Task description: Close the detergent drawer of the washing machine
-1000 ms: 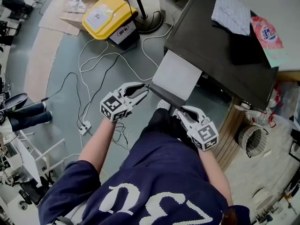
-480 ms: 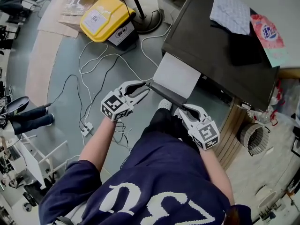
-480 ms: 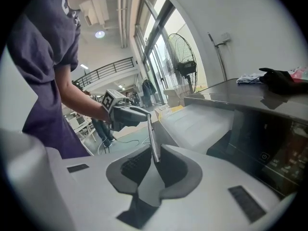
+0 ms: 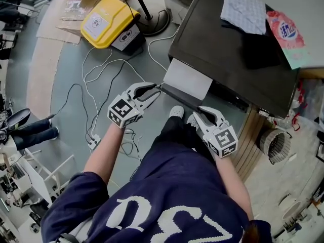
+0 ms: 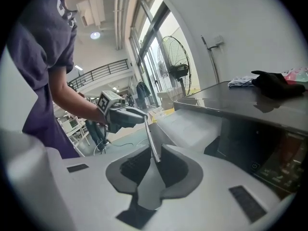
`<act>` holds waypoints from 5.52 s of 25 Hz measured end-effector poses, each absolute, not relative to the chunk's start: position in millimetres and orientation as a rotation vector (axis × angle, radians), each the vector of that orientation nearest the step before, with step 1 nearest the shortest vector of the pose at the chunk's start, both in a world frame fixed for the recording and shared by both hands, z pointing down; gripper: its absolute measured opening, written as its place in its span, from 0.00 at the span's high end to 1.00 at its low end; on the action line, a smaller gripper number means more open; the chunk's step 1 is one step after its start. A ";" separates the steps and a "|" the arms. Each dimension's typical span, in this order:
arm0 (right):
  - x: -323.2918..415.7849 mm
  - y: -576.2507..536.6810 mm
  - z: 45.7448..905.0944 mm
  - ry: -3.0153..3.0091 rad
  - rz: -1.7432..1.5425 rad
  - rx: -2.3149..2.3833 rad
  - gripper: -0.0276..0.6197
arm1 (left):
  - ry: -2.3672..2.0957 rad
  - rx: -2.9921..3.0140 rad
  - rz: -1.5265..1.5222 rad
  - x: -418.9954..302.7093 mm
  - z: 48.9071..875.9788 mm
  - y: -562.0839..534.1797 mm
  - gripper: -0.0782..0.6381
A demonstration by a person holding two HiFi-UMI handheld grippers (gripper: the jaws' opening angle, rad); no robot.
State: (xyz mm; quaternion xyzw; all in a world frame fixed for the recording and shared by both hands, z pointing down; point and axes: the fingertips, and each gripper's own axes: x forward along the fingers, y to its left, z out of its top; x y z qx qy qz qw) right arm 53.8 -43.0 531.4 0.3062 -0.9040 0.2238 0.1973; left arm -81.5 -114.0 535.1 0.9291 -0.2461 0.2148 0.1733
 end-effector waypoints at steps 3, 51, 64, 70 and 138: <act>56.9 -49.9 530.1 -2.524 0.621 0.882 0.83 | -0.702 2.639 0.608 -78.5 534.1 -120.5 0.72; 88.3 -121.7 523.0 -2.420 0.570 1.225 0.77 | -0.887 2.664 0.581 -50.9 528.5 -186.4 0.72; 94.6 -142.5 522.8 -2.375 0.567 1.321 0.76 | -1.018 2.605 0.580 -46.8 527.8 -206.1 0.72; 93.9 -146.4 522.0 -2.351 0.492 1.345 0.75 | -1.031 2.604 0.565 -46.9 528.5 -210.5 0.72; 126.7 -155.6 483.9 -2.347 0.401 1.505 0.93 | -1.145 2.611 0.572 -15.5 509.9 -213.0 0.86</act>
